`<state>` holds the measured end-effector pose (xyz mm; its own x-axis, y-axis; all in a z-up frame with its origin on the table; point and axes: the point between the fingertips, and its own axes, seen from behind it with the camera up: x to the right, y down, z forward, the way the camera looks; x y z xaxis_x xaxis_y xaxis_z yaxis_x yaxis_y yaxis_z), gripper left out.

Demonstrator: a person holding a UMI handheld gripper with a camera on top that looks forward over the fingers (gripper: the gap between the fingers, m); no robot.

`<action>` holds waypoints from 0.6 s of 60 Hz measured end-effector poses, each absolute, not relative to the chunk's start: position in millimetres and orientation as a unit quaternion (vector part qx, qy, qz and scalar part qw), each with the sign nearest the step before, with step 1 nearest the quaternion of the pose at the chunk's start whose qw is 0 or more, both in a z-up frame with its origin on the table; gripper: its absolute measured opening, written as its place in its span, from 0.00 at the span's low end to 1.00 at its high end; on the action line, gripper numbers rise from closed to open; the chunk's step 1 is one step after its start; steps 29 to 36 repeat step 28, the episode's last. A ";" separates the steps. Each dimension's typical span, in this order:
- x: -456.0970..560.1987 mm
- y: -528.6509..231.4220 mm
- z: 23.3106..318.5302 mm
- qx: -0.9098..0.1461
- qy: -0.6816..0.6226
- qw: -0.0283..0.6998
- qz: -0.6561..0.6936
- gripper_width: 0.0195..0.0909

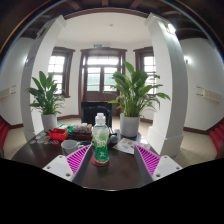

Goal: Pour water

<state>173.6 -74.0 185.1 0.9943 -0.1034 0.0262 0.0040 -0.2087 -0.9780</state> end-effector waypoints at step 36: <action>170.7 -120.9 228.9 -0.755 0.048 0.653 -0.039 0.92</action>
